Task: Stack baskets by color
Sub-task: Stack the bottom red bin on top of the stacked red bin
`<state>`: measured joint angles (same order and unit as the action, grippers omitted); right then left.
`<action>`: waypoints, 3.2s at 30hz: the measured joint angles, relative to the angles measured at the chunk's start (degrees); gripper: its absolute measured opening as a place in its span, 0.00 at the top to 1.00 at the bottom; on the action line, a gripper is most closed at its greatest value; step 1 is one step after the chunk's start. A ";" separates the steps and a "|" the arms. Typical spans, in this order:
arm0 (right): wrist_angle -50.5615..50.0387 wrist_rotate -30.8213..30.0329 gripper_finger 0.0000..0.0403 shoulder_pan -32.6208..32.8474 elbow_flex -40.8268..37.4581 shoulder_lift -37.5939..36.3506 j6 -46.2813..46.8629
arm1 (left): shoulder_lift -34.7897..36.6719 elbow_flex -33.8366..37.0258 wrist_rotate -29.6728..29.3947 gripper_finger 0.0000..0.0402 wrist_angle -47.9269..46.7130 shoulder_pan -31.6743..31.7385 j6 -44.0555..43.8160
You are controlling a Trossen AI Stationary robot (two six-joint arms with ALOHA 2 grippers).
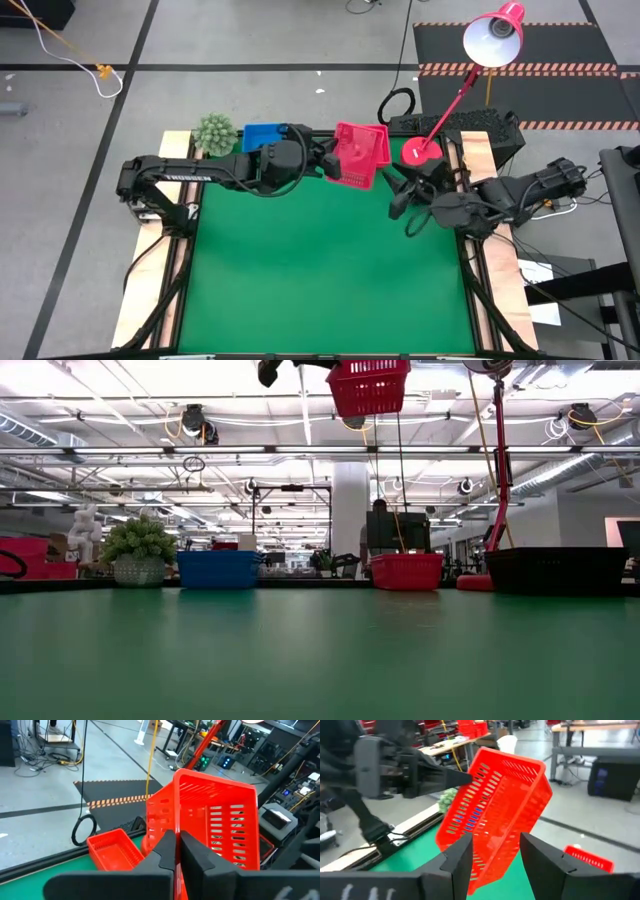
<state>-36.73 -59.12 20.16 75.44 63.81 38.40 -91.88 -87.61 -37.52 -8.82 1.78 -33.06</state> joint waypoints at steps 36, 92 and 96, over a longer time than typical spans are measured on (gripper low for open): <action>-1.01 15.70 0.96 -18.95 0.00 2.62 10.22 | -0.04 0.02 4.31 0.85 5.18 0.02 7.24; -3.44 91.15 0.99 -79.68 -0.02 19.92 -3.06 | 9.79 0.02 19.67 0.63 -39.35 14.91 16.41; -3.47 93.11 0.99 -81.11 -0.02 21.54 -4.14 | 9.79 0.02 19.67 0.63 -39.34 14.91 16.46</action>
<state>-40.20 33.99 -60.95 75.42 85.35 34.26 -82.08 -87.59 -17.85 -48.16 16.69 -16.60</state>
